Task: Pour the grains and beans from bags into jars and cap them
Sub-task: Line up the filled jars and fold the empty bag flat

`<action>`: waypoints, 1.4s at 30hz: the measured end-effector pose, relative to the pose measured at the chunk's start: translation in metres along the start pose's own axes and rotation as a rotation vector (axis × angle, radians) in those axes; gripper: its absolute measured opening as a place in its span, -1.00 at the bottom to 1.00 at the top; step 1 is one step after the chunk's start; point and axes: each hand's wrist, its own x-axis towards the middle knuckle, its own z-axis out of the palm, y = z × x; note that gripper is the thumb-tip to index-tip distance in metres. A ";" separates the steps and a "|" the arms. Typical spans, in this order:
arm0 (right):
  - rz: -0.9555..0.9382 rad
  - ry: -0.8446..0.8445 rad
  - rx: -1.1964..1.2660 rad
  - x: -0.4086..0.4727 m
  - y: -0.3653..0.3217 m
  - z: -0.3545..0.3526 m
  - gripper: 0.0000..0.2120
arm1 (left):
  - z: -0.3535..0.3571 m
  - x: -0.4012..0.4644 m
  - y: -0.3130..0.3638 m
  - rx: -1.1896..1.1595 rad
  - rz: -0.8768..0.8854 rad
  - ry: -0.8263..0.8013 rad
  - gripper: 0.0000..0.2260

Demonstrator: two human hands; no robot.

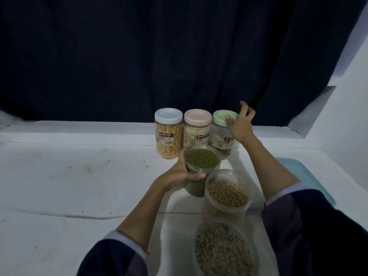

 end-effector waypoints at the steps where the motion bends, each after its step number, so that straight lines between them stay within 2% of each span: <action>1: 0.041 0.027 0.086 -0.001 0.001 -0.004 -0.41 | 0.004 0.007 0.002 0.019 -0.004 -0.015 -0.01; 3: 0.129 -0.014 0.197 -0.004 0.005 -0.011 -0.42 | 0.014 0.019 0.007 0.083 -0.003 -0.027 0.09; 5: 0.167 -0.079 0.209 -0.006 0.013 -0.015 -0.47 | 0.027 0.029 0.013 0.123 0.003 -0.031 0.13; 8: 0.169 -0.127 0.200 -0.006 0.024 -0.019 -0.52 | 0.044 0.041 0.018 0.117 0.018 -0.027 0.09; 11: 0.206 -0.152 0.279 -0.005 0.031 -0.024 -0.48 | 0.052 0.054 0.017 0.116 0.022 -0.035 0.03; 17: 0.235 -0.078 0.260 -0.004 0.042 -0.027 -0.47 | 0.057 0.065 0.018 0.139 0.011 -0.017 -0.06; 19: 0.238 -0.054 0.262 -0.008 0.042 -0.031 -0.53 | 0.056 0.064 0.019 0.155 0.009 -0.028 -0.07; 22: 0.230 -0.059 0.261 -0.025 0.036 -0.044 -0.73 | 0.054 0.053 0.024 0.116 0.020 -0.023 0.04; 24: 0.247 -0.139 0.188 -0.045 0.027 -0.059 -0.78 | 0.050 0.039 0.026 0.115 0.009 -0.015 0.07; 25: 0.271 -0.214 0.140 -0.057 0.022 -0.066 -0.75 | 0.047 0.029 0.027 0.100 0.002 0.000 0.02; 30: 0.408 -0.680 -0.050 -0.124 -0.003 -0.085 -0.55 | 0.038 -0.027 0.024 0.006 -0.076 0.044 -0.42; 32: 0.402 -0.717 -0.053 -0.144 -0.010 -0.083 -0.53 | 0.040 -0.047 0.021 -0.004 -0.057 0.033 -0.47; 34: 0.366 -0.691 -0.037 -0.154 -0.014 -0.078 -0.59 | 0.043 -0.064 0.020 -0.010 -0.030 0.002 -0.41; 37: 0.352 -0.679 0.143 -0.166 -0.016 -0.064 -0.57 | 0.044 -0.082 0.021 0.018 0.033 -0.008 -0.41; 42: 0.206 -0.855 0.306 -0.192 -0.032 -0.035 -0.59 | 0.004 -0.114 0.016 -0.053 0.052 0.265 -0.31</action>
